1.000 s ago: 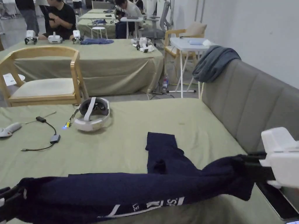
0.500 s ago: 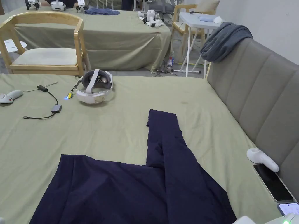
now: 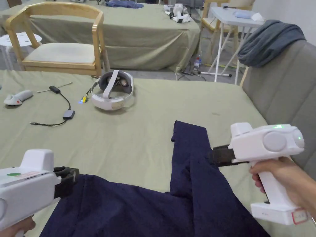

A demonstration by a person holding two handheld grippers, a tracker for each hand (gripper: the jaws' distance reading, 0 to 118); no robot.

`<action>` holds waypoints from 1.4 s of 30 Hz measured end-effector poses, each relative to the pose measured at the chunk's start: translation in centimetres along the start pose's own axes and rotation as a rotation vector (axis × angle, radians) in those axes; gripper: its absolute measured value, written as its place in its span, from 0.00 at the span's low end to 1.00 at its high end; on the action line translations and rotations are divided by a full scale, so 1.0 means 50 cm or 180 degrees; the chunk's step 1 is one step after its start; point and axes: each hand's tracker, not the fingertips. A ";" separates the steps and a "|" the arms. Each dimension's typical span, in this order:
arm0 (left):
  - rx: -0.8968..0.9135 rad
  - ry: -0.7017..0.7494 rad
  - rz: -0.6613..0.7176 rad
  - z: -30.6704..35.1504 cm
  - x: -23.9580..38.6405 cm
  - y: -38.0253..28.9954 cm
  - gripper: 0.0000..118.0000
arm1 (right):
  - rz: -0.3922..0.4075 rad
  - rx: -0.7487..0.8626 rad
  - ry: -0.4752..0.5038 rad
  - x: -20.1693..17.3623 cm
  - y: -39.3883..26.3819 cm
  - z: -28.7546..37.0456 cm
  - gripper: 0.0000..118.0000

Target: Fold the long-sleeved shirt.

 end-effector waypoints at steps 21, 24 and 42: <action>-0.0145 -0.0008 0.0240 -0.023 -0.011 -0.085 0.04 | -0.0243 0.0171 -0.0356 0.004 0.180 -0.228 0.02; -0.0036 -0.0035 0.0244 0.033 0.003 -0.094 0.04 | -0.0084 0.0599 -0.0021 -0.020 0.102 -0.034 0.02; 0.0062 -0.0194 0.0161 0.262 0.066 -0.187 0.04 | -0.0213 -0.0444 -0.0439 -0.133 -0.585 0.028 0.02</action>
